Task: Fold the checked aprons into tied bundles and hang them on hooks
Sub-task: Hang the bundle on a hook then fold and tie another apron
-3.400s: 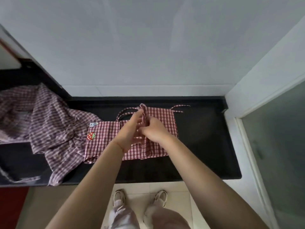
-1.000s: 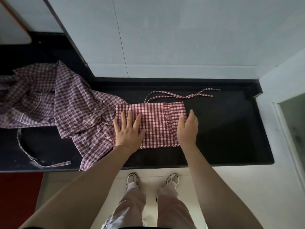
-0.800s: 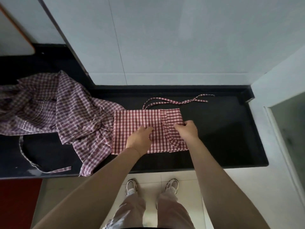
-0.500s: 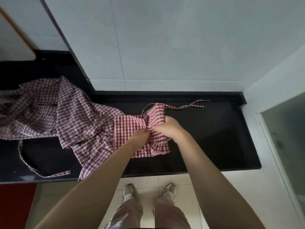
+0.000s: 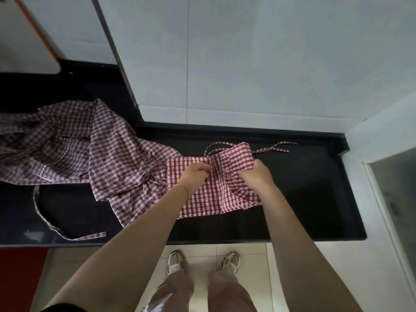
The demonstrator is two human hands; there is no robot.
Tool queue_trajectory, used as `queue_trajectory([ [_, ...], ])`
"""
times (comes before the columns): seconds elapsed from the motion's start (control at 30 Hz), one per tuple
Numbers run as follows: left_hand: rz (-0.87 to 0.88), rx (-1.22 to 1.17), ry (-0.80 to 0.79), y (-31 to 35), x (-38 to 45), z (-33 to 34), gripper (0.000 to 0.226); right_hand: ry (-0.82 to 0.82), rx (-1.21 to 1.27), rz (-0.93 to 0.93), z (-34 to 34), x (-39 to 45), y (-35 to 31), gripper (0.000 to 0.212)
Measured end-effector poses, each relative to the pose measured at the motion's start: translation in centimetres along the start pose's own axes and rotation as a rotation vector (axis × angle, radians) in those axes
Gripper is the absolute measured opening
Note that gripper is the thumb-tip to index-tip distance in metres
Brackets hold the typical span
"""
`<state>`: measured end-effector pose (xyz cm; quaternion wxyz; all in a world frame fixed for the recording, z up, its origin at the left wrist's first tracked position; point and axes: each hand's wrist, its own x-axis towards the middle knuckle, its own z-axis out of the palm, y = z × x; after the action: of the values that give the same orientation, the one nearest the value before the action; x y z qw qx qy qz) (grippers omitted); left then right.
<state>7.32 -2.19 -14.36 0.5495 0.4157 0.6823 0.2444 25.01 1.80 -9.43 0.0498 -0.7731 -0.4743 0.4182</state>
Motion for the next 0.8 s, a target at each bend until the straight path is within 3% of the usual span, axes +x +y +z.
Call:
queue_trajectory([
  [0.1, 0.010, 0.246, -0.115, 0.4, 2.0, 0.9, 0.046, -0.023, 0.003, 0.073, -0.8, 1.0, 1.4, 0.018],
  [0.23, -0.071, 0.481, -0.111, 1.2, 3.8, 2.0, 0.057, -0.048, 0.012, 0.016, -1.3, 0.8, 2.3, 0.010],
  [0.3, -0.117, 0.469, -0.114, 1.9, 3.6, 2.2, 0.075, -0.063, 0.000, -0.053, -1.4, 0.3, 1.9, 0.010],
  [0.37, -0.119, 0.215, -0.104, 2.4, 3.4, 1.8, 0.084, -0.096, -0.020, -0.123, -1.3, -0.4, 1.1, 0.011],
  [0.47, -0.169, -0.301, -0.095, 3.2, 1.7, 0.1, 0.074, -0.145, -0.076, -0.186, -0.4, -1.8, -0.5, 0.016],
  [0.53, -0.209, -0.517, -0.007, 2.7, 0.6, -1.1, 0.056, -0.178, -0.129, -0.206, 0.8, -2.7, -1.6, 0.021],
  [0.57, -0.206, -0.494, 0.101, 2.1, 0.0, -1.6, 0.044, -0.186, -0.162, -0.218, 1.5, -3.1, -2.1, 0.024],
  [0.67, -0.253, -0.098, 0.486, -1.1, -1.2, -3.6, 0.022, -0.107, -0.262, -0.252, 4.5, -4.3, -3.2, 0.029],
  [0.8, -0.393, -0.009, 0.302, -4.1, -2.1, -5.1, 0.019, 0.037, -0.352, -0.276, 8.8, -6.2, -4.7, 0.034],
])
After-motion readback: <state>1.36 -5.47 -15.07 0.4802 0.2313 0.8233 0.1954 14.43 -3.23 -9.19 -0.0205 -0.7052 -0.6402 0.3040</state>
